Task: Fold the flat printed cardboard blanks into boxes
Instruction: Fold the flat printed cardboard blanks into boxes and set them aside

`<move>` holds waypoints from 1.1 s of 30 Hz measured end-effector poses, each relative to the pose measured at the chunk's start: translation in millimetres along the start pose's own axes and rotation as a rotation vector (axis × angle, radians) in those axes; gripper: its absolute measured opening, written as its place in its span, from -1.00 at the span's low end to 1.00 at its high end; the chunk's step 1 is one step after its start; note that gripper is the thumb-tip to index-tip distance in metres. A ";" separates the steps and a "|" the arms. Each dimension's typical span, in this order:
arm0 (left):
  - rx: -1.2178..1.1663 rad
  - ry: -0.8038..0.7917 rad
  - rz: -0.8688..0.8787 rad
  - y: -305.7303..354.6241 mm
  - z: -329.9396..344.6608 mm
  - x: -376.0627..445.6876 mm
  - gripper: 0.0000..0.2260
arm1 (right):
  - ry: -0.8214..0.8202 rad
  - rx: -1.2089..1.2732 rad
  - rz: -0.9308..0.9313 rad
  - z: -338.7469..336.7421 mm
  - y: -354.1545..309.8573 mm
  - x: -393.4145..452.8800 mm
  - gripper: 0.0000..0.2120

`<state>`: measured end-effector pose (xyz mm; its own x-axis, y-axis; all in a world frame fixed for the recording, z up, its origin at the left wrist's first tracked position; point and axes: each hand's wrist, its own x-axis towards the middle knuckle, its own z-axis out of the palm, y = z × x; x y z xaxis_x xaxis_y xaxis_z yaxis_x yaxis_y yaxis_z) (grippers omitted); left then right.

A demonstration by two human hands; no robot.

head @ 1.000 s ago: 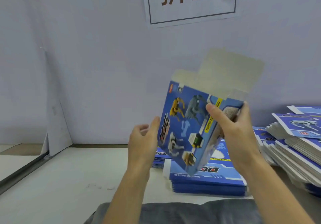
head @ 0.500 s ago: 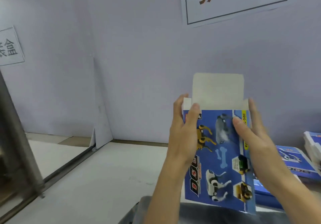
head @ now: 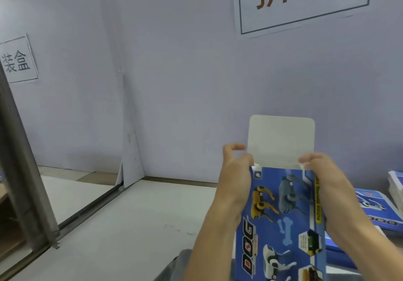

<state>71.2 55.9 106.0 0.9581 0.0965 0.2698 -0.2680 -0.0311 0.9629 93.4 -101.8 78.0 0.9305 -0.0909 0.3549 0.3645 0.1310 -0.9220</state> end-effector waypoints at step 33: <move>-0.059 0.006 0.311 -23.7 -9.3 -3.5 -0.76 | -0.098 -0.013 -0.265 2.9 0.8 -16.3 -0.79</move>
<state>73.2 65.6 82.3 0.8285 0.0970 0.5515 -0.5540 -0.0024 0.8325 78.7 -97.4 71.9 0.8020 -0.0242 0.5969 0.5959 0.1025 -0.7965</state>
